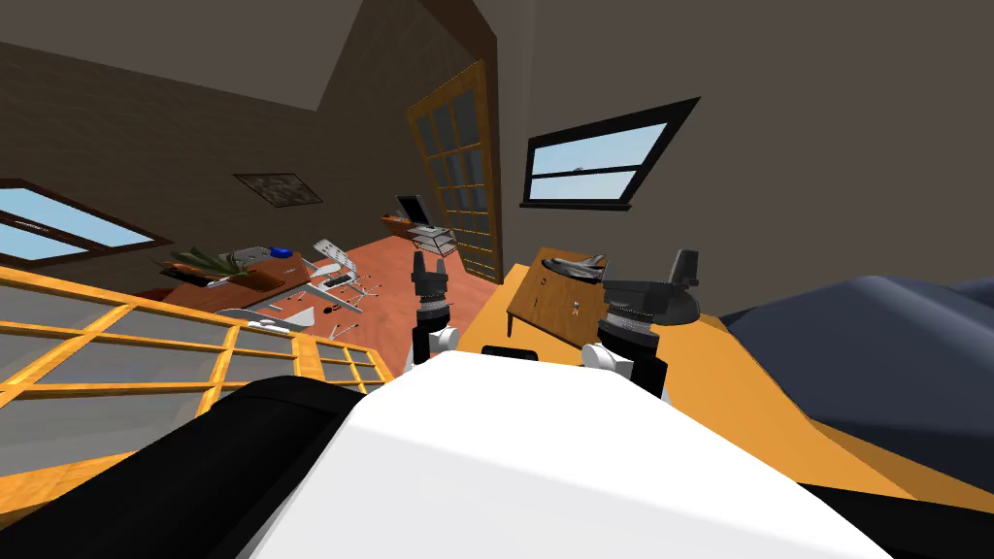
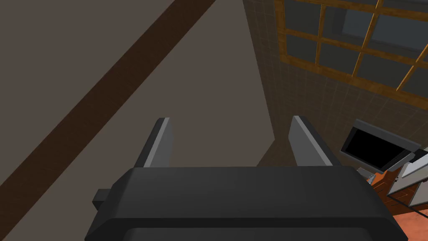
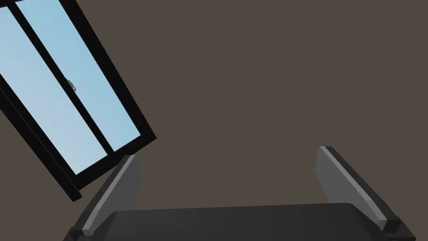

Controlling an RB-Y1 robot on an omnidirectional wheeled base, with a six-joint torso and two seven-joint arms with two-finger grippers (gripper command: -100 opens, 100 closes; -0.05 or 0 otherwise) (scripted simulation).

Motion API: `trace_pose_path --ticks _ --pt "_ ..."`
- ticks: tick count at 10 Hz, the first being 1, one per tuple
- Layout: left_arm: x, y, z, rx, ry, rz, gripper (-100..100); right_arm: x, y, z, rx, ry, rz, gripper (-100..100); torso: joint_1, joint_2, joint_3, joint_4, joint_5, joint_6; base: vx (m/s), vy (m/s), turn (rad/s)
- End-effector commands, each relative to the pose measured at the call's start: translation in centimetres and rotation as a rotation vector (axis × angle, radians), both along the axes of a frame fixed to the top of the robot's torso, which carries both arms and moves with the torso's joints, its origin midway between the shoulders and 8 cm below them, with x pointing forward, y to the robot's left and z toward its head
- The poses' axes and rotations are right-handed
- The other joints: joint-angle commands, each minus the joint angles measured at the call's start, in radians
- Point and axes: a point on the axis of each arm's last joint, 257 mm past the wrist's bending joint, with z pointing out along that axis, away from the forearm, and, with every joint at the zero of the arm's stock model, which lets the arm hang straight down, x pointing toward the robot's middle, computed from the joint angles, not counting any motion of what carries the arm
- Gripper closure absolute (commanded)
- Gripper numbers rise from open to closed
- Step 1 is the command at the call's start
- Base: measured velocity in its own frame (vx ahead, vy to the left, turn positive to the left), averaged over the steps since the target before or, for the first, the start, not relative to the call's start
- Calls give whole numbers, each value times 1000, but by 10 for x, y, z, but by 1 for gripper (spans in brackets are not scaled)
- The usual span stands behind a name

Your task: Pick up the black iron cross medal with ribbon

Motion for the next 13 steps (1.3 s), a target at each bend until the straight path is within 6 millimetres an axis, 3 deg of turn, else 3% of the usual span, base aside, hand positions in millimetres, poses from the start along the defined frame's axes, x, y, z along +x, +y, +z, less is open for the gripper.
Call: trace_pose_path --ticks 1,4,7,13 --pt "0 0 0 0 0 0 0 8 5 -15 -40 50 13 -100 0 0 0 0 0 0 -8 -20 258" --pt "0 0 0 0 0 0 0 20 12 -43 -102 137 30 -100 -4 1 1 0 -1 0 -25 -50 229" --pt "0 0 0 0 0 0 0 32 18 -85 -185 257 49 -100 -4 2 1 0 -1 0 -36 -60 312" --pt "0 0 0 0 0 0 0 38 15 -207 -414 574 81 -100 -6 2 1 0 -1 0 -44 -65 398"
